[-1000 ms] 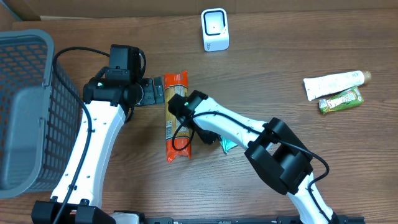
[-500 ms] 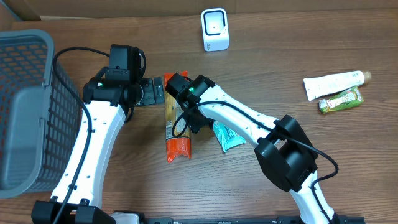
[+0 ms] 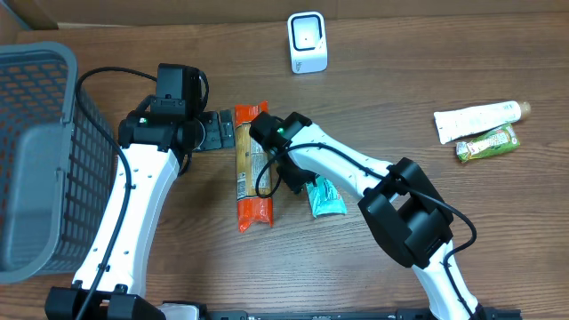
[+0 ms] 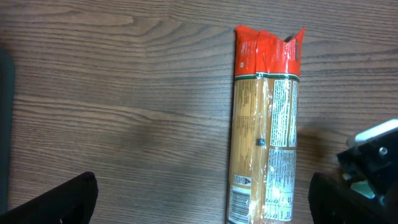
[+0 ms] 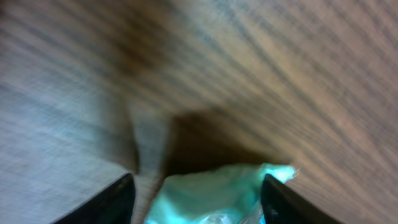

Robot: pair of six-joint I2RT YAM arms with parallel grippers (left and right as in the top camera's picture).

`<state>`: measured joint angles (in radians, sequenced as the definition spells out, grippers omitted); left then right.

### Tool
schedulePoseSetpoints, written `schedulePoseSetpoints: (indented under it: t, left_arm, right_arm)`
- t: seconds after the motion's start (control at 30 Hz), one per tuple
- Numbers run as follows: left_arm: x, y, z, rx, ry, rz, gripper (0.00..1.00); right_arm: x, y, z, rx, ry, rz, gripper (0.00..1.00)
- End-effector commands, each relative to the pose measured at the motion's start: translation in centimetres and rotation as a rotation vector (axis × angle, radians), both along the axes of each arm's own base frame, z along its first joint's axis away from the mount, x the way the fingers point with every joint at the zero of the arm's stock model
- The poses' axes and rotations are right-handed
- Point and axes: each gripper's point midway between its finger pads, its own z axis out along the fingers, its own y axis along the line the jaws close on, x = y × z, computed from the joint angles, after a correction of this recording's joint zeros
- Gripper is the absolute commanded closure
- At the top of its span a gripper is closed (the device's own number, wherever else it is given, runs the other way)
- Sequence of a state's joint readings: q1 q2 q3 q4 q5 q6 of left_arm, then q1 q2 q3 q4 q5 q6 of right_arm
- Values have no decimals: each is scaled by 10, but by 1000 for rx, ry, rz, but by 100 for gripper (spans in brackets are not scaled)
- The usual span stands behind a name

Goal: Scan the item barcode

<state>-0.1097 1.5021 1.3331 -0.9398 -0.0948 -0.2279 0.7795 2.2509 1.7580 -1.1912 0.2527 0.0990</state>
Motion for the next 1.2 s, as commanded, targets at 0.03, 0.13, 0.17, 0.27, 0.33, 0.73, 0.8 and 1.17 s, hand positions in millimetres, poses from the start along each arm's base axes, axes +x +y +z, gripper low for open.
schedulePoseSetpoints:
  t: [0.03, 0.13, 0.17, 0.27, 0.33, 0.73, 0.8, 1.17]
  left_arm:
    - [1, 0, 1, 18, -5, -19, 1]
    - [1, 1, 1, 18, -5, -18, 0]
    - [1, 1, 1, 18, -5, -18, 0]
    - [1, 0, 1, 18, -5, -19, 1]
    - [1, 1, 1, 18, -5, -18, 0]
    - [1, 0, 1, 18, -5, -19, 0]
    - [1, 0, 1, 18, -5, -19, 0]
    - [1, 0, 1, 18, -5, -19, 0]
  right_arm:
    - [8, -23, -13, -46, -6, -32, 42]
    - [5, -32, -19, -65, 7, -41, 49]
    - [4, -33, -20, -69, 11, -41, 55]
    - [4, -33, -20, -69, 11, -41, 70]
    - [5, -32, -19, -65, 8, -42, 96]
    - [28, 32, 133, 731, 68, 82, 96]
    - [24, 32, 150, 922, 148, 187, 96]
    - [38, -32, 84, 1184, 301, 11, 64]
